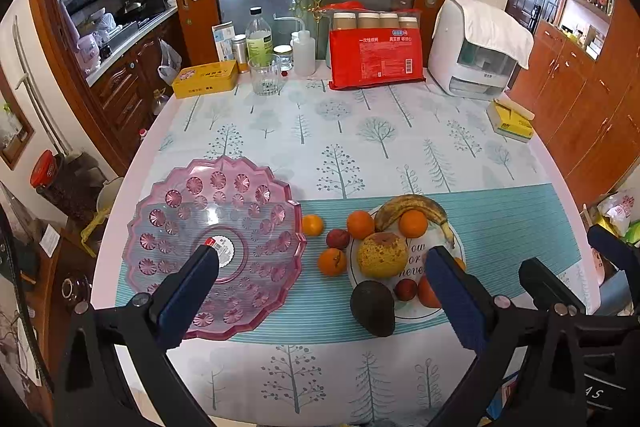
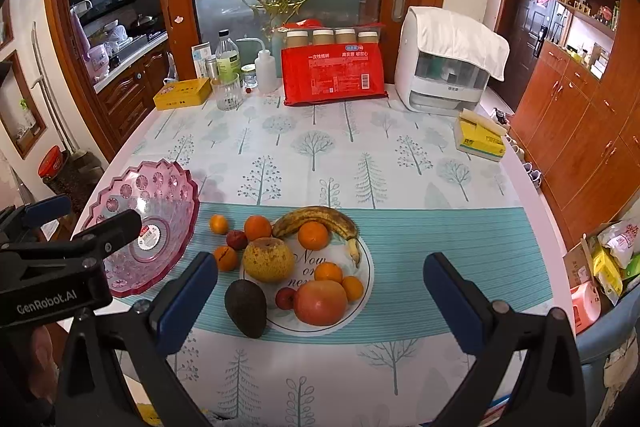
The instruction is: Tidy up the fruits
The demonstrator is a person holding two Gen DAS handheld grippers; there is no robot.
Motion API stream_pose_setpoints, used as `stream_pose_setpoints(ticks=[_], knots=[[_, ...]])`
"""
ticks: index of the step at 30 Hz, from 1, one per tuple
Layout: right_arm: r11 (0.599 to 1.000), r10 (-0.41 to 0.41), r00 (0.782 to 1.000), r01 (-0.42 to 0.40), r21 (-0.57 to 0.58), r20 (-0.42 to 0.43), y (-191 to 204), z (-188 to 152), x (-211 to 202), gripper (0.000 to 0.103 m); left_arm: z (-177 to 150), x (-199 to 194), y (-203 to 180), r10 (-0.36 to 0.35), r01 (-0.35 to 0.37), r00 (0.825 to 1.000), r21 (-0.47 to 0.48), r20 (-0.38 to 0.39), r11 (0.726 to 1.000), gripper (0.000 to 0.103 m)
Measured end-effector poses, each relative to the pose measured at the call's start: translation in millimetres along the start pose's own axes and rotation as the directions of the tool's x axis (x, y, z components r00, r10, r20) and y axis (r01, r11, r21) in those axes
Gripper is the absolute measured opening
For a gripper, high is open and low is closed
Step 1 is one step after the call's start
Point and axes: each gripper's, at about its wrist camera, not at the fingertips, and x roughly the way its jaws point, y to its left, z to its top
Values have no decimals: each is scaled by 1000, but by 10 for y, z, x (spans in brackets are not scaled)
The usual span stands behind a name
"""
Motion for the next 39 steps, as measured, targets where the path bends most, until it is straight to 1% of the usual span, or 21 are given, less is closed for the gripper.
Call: stream_pose_setpoints(ticks=[8, 19, 21, 39], knots=[[1000, 2, 1000, -2, 0, 0, -6, 17, -6, 103, -7, -2, 2, 0, 0, 1000, 0, 1, 1000, 102], [1000, 4, 1000, -4, 4, 9, 10, -42, 34, 103, -1, -7, -8, 2, -2, 1000, 7, 6, 1000, 102], [1000, 4, 1000, -4, 6, 10, 9, -23, 20, 103, -8, -7, 27, -6, 6, 1000, 3, 7, 1000, 102], [1000, 7, 1000, -8, 13, 9, 59, -48, -29, 103, -19, -26, 57, 2, -2, 1000, 8, 6, 1000, 102]])
